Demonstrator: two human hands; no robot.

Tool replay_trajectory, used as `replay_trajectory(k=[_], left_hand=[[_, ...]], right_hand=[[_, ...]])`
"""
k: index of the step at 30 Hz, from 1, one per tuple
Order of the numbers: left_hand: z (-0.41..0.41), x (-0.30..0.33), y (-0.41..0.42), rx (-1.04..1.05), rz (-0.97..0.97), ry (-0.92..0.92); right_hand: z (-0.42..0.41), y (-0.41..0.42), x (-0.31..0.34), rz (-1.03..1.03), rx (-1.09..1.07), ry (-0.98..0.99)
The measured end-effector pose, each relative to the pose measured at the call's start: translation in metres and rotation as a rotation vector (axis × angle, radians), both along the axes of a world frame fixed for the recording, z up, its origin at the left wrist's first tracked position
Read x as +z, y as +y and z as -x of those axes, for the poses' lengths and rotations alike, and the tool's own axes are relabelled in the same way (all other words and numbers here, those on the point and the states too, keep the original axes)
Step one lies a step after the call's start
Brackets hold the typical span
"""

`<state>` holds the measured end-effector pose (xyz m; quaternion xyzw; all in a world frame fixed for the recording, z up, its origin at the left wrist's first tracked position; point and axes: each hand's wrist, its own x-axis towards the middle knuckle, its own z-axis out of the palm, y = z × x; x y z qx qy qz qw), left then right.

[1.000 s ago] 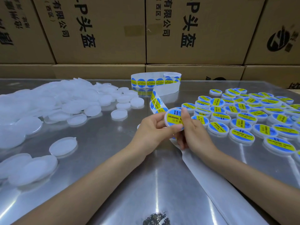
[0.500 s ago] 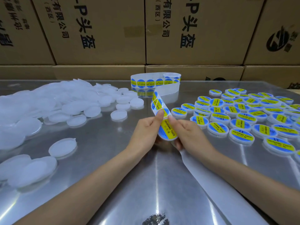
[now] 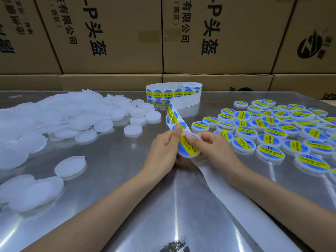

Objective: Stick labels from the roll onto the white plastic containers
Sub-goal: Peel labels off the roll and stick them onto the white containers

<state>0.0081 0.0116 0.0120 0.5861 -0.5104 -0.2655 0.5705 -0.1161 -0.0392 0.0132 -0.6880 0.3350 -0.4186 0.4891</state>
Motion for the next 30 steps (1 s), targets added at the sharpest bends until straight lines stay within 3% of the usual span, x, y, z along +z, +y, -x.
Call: replay_trajectory(k=[4, 9, 13, 20, 23, 27, 30], left_hand=[[0.003, -0.006, 0.003, -0.064, -0.069, -0.351], [0.005, -0.011, 0.007, -0.226, -0.065, -0.941], [0.003, -0.011, 0.007, -0.252, -0.079, -0.985], [0.003, -0.009, 0.006, -0.258, -0.093, -1.011], [0.003, -0.009, 0.006, -0.26, -0.099, -1.016], [0.003, -0.008, 0.007, -0.265, -0.104, -1.022], [0.003, -0.008, 0.007, -0.263, -0.101, -1.023]], right_hand=[[0.008, -0.014, 0.006, -0.194, -0.208, -0.127], [0.024, -0.029, 0.012, -0.402, -0.266, -0.354], [0.037, -0.042, 0.016, -0.547, -0.29, -0.439], [0.038, -0.042, 0.018, -0.607, -0.204, -0.265], [0.038, -0.041, 0.018, -0.394, -0.292, -0.077], [0.048, -0.049, 0.012, 0.417, -0.572, 0.485], [0.057, -0.059, 0.002, 0.587, -0.635, 0.824]])
